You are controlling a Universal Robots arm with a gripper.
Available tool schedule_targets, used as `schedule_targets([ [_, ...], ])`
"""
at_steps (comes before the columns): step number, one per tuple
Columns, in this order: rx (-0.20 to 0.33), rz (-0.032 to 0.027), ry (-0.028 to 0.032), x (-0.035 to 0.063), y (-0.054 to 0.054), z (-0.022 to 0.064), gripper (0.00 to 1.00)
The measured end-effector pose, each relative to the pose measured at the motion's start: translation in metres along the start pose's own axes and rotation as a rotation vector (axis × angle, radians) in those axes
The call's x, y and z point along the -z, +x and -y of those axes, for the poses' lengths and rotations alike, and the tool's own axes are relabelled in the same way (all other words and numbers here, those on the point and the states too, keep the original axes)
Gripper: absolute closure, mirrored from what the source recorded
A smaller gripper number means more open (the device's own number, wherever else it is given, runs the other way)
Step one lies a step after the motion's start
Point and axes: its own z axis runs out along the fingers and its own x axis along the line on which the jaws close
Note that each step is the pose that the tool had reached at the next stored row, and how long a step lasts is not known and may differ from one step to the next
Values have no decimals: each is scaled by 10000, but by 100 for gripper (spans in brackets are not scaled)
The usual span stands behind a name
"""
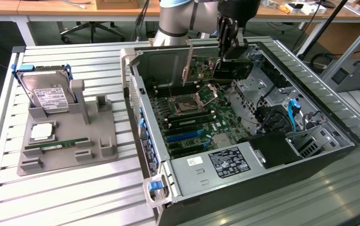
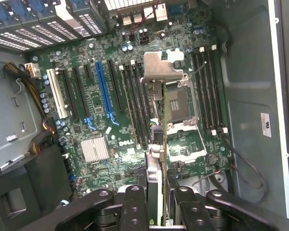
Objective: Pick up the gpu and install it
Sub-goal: 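Insert the gpu into the slot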
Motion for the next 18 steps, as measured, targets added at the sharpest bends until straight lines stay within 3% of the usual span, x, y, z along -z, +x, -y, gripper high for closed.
schedule_targets([
  [18,800,70,1,0,1,0,73],
])
